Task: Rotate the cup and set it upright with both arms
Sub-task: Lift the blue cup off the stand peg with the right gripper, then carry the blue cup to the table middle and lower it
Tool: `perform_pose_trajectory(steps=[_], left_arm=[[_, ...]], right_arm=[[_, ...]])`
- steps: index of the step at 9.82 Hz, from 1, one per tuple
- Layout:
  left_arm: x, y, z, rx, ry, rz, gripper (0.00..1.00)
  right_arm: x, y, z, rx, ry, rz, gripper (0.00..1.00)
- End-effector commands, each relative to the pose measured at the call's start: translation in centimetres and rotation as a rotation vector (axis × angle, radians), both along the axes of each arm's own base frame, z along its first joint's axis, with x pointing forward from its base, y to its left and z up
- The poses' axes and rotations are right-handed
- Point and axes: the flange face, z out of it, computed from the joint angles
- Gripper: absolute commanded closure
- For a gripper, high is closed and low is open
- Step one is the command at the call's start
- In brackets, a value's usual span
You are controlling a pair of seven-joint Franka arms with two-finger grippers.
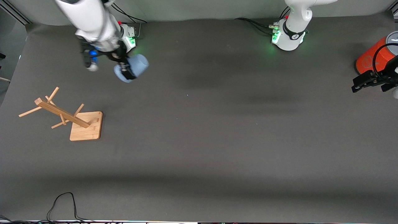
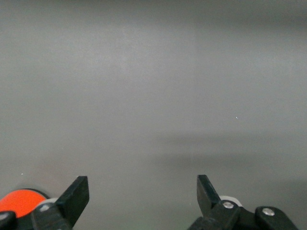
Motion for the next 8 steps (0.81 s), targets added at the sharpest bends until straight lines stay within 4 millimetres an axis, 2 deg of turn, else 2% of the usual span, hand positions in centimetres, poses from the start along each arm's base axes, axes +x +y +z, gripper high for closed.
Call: perform_pose_trajectory(steps=[1,2,5,6,8], left_arm=[[-0.2,-0.2,0.0,0.008,-0.019,0.0,0.0],[0.0,-0.1,-0.3,0.008,-0.018,0.002,0.0],[0.2,0.0,-1.1,0.008,-0.019,0.003,0.0],[0.3,0.0,-1.2,0.008,-0.021,0.005,0.0],[0.3,0.1,-1.8,0.008,-0.018,0.004,0.0]], right_arm=[[2.4,8.7,-3.1,-0.048,0.004,-0.131,0.53],[2.2,12.5,-5.3,-0.077,0.002,-0.158,0.53],[1.1,21.3,-13.4,-0.165,-0.009,-0.219,0.53],[0.9,23.0,-16.1,-0.193,-0.011,-0.245,0.53],[-0.9,26.4,-21.0,-0.207,-0.04,-0.282,0.54]])
